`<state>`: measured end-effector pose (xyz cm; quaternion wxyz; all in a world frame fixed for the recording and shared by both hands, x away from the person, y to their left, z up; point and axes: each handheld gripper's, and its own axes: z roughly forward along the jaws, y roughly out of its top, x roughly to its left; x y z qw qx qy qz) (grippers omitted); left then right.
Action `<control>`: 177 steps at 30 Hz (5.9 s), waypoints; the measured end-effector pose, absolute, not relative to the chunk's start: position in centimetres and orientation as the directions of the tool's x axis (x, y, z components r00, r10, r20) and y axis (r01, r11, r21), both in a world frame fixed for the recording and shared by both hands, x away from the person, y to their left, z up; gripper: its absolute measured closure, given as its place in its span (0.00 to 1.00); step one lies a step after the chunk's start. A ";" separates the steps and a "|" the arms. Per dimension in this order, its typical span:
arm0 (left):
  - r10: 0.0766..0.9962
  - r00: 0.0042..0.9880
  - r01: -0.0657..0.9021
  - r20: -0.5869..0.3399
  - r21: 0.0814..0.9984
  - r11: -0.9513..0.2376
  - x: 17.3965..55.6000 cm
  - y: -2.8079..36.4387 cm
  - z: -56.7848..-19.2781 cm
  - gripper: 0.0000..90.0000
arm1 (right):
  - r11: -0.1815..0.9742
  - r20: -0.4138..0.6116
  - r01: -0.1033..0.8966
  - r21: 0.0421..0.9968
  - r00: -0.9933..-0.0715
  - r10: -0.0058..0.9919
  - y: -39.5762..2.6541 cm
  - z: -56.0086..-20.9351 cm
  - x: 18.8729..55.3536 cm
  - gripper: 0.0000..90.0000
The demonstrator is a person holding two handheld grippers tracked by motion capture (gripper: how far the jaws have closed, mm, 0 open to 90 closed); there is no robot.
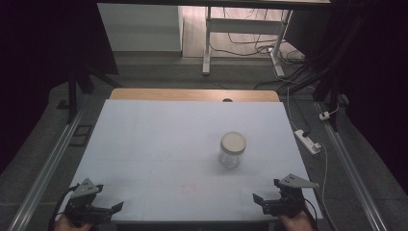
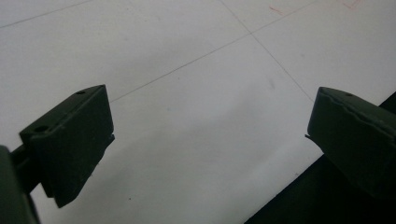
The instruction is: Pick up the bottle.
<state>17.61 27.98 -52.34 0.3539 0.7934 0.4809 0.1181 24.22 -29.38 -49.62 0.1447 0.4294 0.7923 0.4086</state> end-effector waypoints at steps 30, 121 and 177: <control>0.827 0.541 0.668 -0.150 0.674 -0.315 17.5 27.7 -52.4 0.02 | 0.351 0.073 0.541 0.764 -0.614 0.786 -28.8 -49.6 24.1 0.00; 0.831 0.528 0.690 -0.173 0.658 -0.301 17.8 27.9 -52.5 0.03 | 0.433 0.064 0.508 0.745 -0.700 0.712 -23.2 -48.7 32.3 0.00; 0.828 0.533 0.694 -0.171 0.649 -0.313 17.9 27.8 -52.6 0.03 | 0.443 0.026 0.440 0.781 -0.731 0.682 -20.2 -50.1 37.9 0.06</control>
